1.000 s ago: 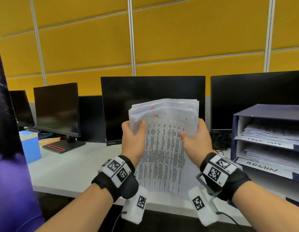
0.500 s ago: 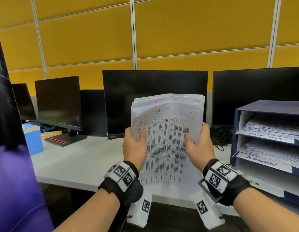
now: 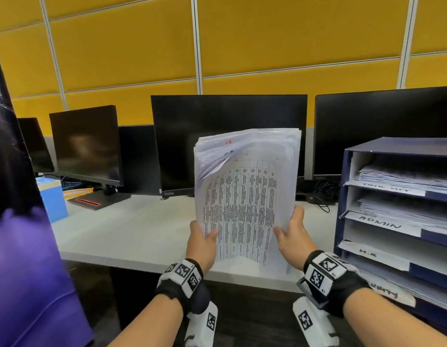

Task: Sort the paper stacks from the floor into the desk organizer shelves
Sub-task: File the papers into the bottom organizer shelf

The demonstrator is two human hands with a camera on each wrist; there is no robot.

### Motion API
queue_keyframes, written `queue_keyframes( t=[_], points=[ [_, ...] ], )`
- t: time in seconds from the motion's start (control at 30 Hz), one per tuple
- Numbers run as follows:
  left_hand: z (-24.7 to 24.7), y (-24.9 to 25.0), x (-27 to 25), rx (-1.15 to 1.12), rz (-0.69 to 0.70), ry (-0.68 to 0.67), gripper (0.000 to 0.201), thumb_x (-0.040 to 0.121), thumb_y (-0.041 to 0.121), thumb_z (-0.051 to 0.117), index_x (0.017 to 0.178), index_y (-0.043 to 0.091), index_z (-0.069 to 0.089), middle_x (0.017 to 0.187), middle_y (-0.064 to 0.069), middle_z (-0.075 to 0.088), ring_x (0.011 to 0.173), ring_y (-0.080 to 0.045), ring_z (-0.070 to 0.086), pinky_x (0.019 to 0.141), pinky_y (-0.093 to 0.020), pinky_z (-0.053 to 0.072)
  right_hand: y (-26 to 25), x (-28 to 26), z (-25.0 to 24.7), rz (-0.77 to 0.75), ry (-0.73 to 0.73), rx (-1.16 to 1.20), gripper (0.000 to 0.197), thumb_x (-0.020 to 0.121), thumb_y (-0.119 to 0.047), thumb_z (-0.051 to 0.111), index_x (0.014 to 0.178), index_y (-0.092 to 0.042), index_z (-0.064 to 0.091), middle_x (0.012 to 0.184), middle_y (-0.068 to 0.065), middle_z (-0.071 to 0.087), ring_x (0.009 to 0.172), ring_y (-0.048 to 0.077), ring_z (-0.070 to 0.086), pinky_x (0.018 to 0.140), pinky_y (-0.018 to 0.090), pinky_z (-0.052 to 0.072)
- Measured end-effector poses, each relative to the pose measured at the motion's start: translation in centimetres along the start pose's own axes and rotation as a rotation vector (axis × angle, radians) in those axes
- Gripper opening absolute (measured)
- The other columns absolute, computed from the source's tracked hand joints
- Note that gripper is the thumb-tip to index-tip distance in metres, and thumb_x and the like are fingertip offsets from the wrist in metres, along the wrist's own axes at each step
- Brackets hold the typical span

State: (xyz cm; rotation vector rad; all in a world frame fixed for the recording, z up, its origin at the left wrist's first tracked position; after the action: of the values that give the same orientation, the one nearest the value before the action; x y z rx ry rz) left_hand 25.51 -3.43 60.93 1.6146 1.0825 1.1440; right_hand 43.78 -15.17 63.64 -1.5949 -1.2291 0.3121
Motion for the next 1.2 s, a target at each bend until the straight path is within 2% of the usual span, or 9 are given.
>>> queue_keyframes(
  t=[0.17, 0.27, 0.43, 0.57, 0.73, 0.9, 1.0, 1.13, 1.2],
  points=[
    [0.3, -0.7, -0.2, 0.022, 0.006, 0.126, 0.016, 0.098, 0.005, 0.048, 0.109, 0.013, 0.041, 0.115, -0.006, 0.059, 0.094, -0.019, 0.059, 0.077, -0.034, 0.054, 1.0, -0.8, 0.2, 0.05, 0.005, -0.106, 0.049, 0.094, 0.001, 0.044, 0.133, -0.016, 0.02, 0.124, 0.006, 0.055, 0.105, 0.019, 0.056, 0.094, 0.03, 0.045],
    [0.8, -0.6, -1.2, 0.039, 0.05, 0.162, 0.018, 0.097, 0.005, 0.05, 0.108, 0.015, 0.04, 0.117, -0.004, 0.059, 0.095, -0.017, 0.058, 0.077, -0.029, 0.052, 0.5, -1.1, 0.5, 0.032, 0.026, -0.138, 0.049, 0.093, 0.002, 0.044, 0.131, -0.019, 0.021, 0.108, 0.003, 0.058, 0.087, 0.019, 0.058, 0.088, 0.034, 0.052],
    [0.9, -0.3, -1.9, 0.064, 0.065, 0.113, 0.025, 0.096, 0.006, 0.053, 0.114, 0.017, 0.038, 0.122, -0.008, 0.06, 0.109, -0.024, 0.06, 0.086, -0.03, 0.048, 0.0, -2.0, 1.0, 0.034, -0.006, -0.118, 0.056, 0.089, 0.007, 0.042, 0.132, -0.02, 0.017, 0.114, 0.002, 0.056, 0.098, 0.02, 0.06, 0.089, 0.028, 0.051],
    [-0.1, 0.0, -2.6, 0.054, 0.047, 0.093, 0.031, 0.093, -0.004, 0.052, 0.118, 0.012, 0.043, 0.121, -0.007, 0.06, 0.111, -0.022, 0.058, 0.092, -0.031, 0.045, -1.3, -3.1, -0.7, 0.068, 0.011, -0.135, 0.053, 0.086, 0.008, 0.041, 0.128, -0.019, 0.023, 0.101, 0.001, 0.057, 0.09, 0.023, 0.061, 0.084, 0.039, 0.053],
    [-1.1, 1.9, -6.1, 0.075, 0.065, 0.048, 0.026, 0.093, 0.0, 0.056, 0.111, 0.014, 0.044, 0.123, -0.008, 0.058, 0.117, -0.027, 0.055, 0.097, -0.036, 0.043, -3.9, -6.6, -3.3, 0.074, -0.013, -0.198, 0.051, 0.083, 0.003, 0.045, 0.119, -0.027, 0.024, 0.102, 0.005, 0.06, 0.09, 0.029, 0.063, 0.084, 0.049, 0.054],
    [-1.3, 5.0, -11.2, 0.046, 0.119, -0.06, 0.029, 0.093, 0.001, 0.057, 0.114, 0.017, 0.044, 0.129, -0.007, 0.056, 0.122, -0.026, 0.053, 0.102, -0.041, 0.043, -7.1, -12.3, -7.2, 0.101, 0.011, -0.155, 0.05, 0.085, 0.005, 0.049, 0.122, -0.02, 0.027, 0.099, 0.001, 0.056, 0.09, 0.025, 0.061, 0.085, 0.047, 0.054],
    [-0.9, 5.6, -13.7, 0.078, 0.136, -0.159, 0.034, 0.093, 0.002, 0.058, 0.121, 0.017, 0.045, 0.127, -0.004, 0.058, 0.12, -0.023, 0.055, 0.102, -0.041, 0.045, -7.6, -15.9, -9.0, 0.204, 0.038, -0.158, 0.045, 0.088, 0.003, 0.05, 0.123, -0.012, 0.028, 0.108, 0.012, 0.057, 0.095, 0.03, 0.061, 0.086, 0.045, 0.053],
    [0.8, 5.1, -16.9, 0.196, 0.111, -0.321, 0.032, 0.092, 0.006, 0.061, 0.119, 0.017, 0.047, 0.116, -0.001, 0.061, 0.108, -0.02, 0.059, 0.083, -0.032, 0.052, -6.3, -20.5, -11.3, 0.365, 0.091, -0.257, 0.056, 0.087, 0.002, 0.051, 0.137, -0.001, 0.025, 0.126, 0.023, 0.049, 0.113, 0.038, 0.053, 0.087, 0.039, 0.046],
    [1.9, 4.4, -18.2, 0.26, 0.086, -0.408, 0.034, 0.089, 0.007, 0.064, 0.119, 0.015, 0.05, 0.114, -0.001, 0.063, 0.108, -0.02, 0.06, 0.091, -0.038, 0.052, -5.3, -22.6, -12.1, 0.439, 0.081, -0.285, 0.061, 0.086, 0.003, 0.051, 0.14, 0.002, 0.022, 0.131, 0.026, 0.046, 0.117, 0.04, 0.05, 0.091, 0.042, 0.045]
  ],
)
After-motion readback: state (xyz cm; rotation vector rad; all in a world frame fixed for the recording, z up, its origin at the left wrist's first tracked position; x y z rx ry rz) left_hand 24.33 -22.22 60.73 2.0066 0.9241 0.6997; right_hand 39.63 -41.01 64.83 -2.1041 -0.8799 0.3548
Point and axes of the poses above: each hand's wrist, its own x-axis towards the middle knuckle, its own z-axis out of the palm, y = z × x, the point moved 5 cm from there along x, towards the middle knuckle
